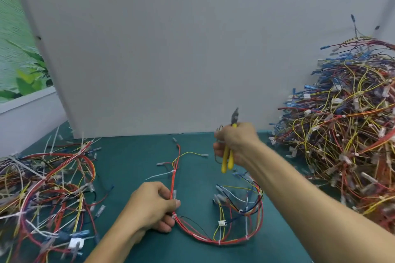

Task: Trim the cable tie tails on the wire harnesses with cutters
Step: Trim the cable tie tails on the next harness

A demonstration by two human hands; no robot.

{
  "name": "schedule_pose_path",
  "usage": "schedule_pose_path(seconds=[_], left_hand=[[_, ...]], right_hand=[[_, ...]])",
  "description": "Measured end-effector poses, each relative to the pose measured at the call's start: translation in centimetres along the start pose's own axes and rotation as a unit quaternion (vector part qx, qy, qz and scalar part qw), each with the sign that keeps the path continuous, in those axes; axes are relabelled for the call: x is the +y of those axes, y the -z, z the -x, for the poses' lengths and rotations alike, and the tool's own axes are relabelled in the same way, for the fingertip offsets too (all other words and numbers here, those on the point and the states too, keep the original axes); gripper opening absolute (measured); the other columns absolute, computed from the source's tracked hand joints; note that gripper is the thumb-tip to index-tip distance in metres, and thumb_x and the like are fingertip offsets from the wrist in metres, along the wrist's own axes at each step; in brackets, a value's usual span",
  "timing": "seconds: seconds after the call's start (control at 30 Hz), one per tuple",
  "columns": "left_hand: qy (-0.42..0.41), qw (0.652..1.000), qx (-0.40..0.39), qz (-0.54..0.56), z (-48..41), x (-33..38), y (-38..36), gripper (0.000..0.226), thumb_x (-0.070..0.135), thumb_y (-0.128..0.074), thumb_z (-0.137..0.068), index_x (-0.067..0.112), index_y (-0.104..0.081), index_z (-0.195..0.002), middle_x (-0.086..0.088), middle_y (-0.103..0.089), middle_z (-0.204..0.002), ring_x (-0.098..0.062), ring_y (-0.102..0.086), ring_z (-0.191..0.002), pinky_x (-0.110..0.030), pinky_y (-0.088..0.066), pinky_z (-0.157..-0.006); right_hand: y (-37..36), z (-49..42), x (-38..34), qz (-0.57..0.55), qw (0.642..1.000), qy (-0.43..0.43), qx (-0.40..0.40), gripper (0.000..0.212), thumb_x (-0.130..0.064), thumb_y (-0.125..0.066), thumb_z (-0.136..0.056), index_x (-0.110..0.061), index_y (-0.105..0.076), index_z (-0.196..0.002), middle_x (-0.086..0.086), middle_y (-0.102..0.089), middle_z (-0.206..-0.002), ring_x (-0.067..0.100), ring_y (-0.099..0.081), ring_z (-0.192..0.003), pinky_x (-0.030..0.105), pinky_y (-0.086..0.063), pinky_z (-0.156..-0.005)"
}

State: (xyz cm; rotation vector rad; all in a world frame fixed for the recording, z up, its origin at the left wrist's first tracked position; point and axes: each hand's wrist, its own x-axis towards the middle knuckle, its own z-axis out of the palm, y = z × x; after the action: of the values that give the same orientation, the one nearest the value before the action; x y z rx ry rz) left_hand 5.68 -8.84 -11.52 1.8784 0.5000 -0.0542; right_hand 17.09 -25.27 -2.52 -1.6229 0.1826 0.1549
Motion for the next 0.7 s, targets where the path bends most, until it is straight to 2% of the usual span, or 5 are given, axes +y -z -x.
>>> schedule_pose_path(seconds=[0.17, 0.37, 0.5, 0.6, 0.7], left_hand=[[0.012, 0.999, 0.006, 0.031, -0.4, -0.1, 0.5, 0.015, 0.0, -0.065, -0.084, -0.001, -0.05, -0.086, -0.013, -0.059, -0.052, -0.026, -0.059, -0.043, -0.03, -0.051, -0.041], [0.02, 0.992, 0.035, 0.119, -0.7, 0.1, 1.7, 0.012, 0.0, -0.063, -0.086, 0.0, -0.052, -0.083, -0.016, -0.057, -0.059, -0.023, -0.059, -0.043, -0.029, -0.052, -0.042], [0.027, 0.984, 0.014, 0.175, -0.5, 0.3, 1.7, 0.007, 0.001, -0.062, -0.088, -0.003, -0.058, -0.084, -0.011, -0.056, -0.057, -0.019, -0.058, -0.043, -0.027, -0.052, -0.042], [0.029, 0.977, 0.017, 0.212, -0.5, 0.6, 2.0, 0.011, 0.001, -0.06, -0.09, -0.002, -0.058, -0.079, -0.008, -0.054, -0.053, -0.017, -0.056, -0.042, -0.025, -0.051, -0.04], [0.039, 0.961, 0.013, 0.274, -0.5, 0.9, 2.2, 0.015, 0.0, -0.059, -0.09, 0.001, -0.057, -0.075, -0.008, -0.054, -0.052, -0.015, -0.056, -0.04, -0.023, -0.049, -0.038]], right_hand=[[-0.7, -1.8, 3.1, 0.013, 0.999, -0.033, 0.024, 0.011, 0.005, -0.062, -0.085, -0.002, -0.054, -0.082, 0.02, -0.061, -0.079, 0.027, -0.062, -0.051, 0.038, -0.055, -0.054], [2.8, -2.4, -0.1, 0.065, 0.994, 0.079, 0.03, 0.019, 0.0, -0.058, -0.089, -0.012, -0.05, -0.078, 0.012, -0.06, -0.074, 0.026, -0.063, -0.056, 0.034, -0.05, -0.053], [6.7, -0.7, -0.5, 0.501, 0.827, 0.253, 0.045, 0.023, -0.022, -0.071, -0.083, -0.013, -0.057, -0.099, 0.012, -0.061, -0.1, 0.032, -0.059, -0.09, 0.036, -0.045, -0.075], [9.7, 2.9, 0.2, 0.473, 0.794, 0.378, -0.06, 0.031, -0.029, -0.079, -0.076, -0.018, -0.062, -0.1, 0.0, -0.062, -0.097, 0.019, -0.056, -0.085, 0.031, -0.036, -0.072], [11.3, 6.3, 2.7, 0.499, 0.745, 0.379, -0.228, 0.04, -0.042, -0.081, -0.07, -0.023, -0.061, -0.099, -0.011, -0.062, -0.098, 0.01, -0.055, -0.088, 0.03, -0.045, -0.081]])
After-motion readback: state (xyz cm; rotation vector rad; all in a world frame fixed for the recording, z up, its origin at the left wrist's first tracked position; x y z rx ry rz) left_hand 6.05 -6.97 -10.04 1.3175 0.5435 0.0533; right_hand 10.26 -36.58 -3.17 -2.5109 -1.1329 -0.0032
